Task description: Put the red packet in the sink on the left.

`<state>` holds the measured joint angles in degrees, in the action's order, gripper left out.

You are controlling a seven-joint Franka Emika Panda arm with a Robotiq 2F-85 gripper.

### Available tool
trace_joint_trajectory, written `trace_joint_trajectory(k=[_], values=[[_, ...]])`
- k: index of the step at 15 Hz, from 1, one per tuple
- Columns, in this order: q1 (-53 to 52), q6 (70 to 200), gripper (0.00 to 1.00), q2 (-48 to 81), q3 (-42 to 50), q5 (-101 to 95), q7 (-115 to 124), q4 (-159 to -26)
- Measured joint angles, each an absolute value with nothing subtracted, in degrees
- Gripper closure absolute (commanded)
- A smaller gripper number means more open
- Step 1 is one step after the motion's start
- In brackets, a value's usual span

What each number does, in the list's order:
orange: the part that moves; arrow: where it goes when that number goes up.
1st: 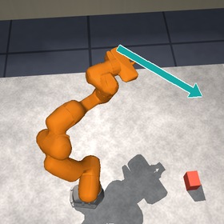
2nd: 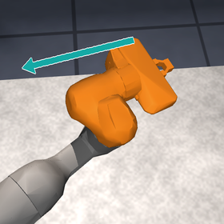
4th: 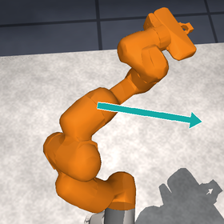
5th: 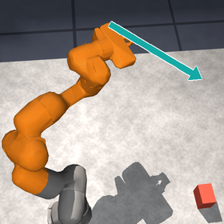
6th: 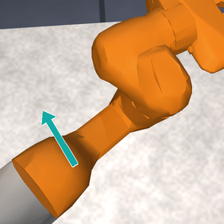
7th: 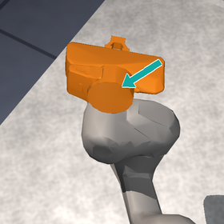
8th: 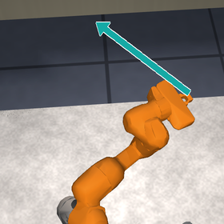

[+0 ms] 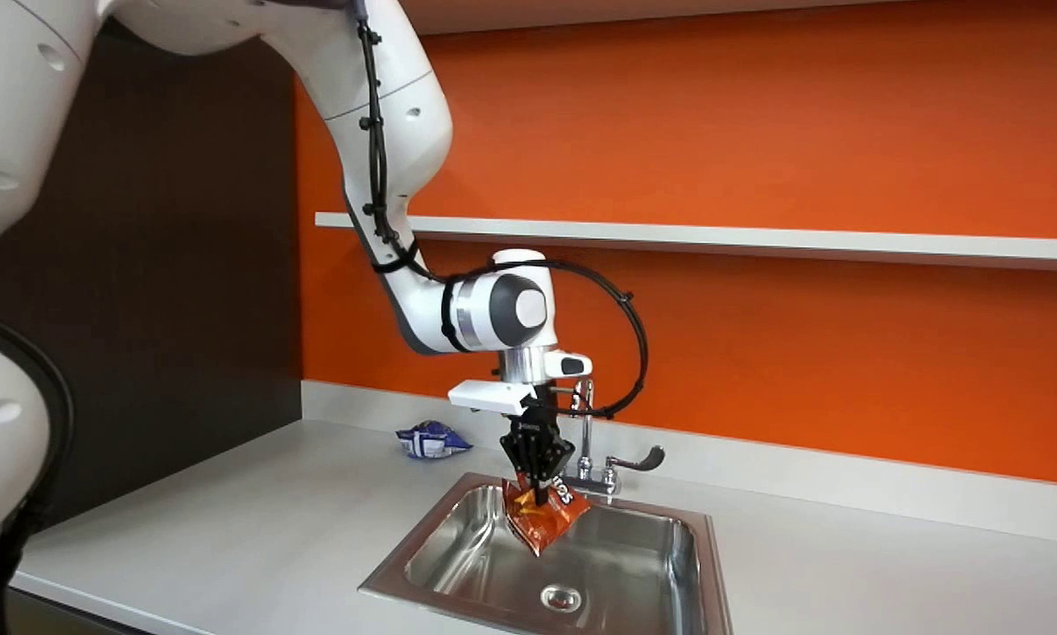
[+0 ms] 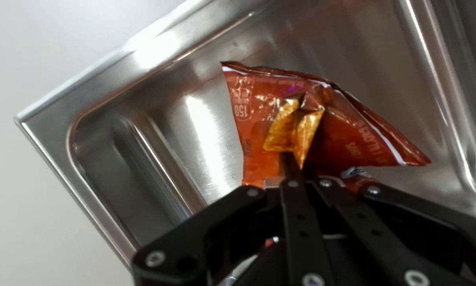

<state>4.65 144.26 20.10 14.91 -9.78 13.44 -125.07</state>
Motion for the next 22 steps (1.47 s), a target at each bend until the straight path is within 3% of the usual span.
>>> trace_joint_trajectory(k=[22], values=[[2.74,150.65,1.0,40.68,14.47,-8.91,13.51,-116.27]])
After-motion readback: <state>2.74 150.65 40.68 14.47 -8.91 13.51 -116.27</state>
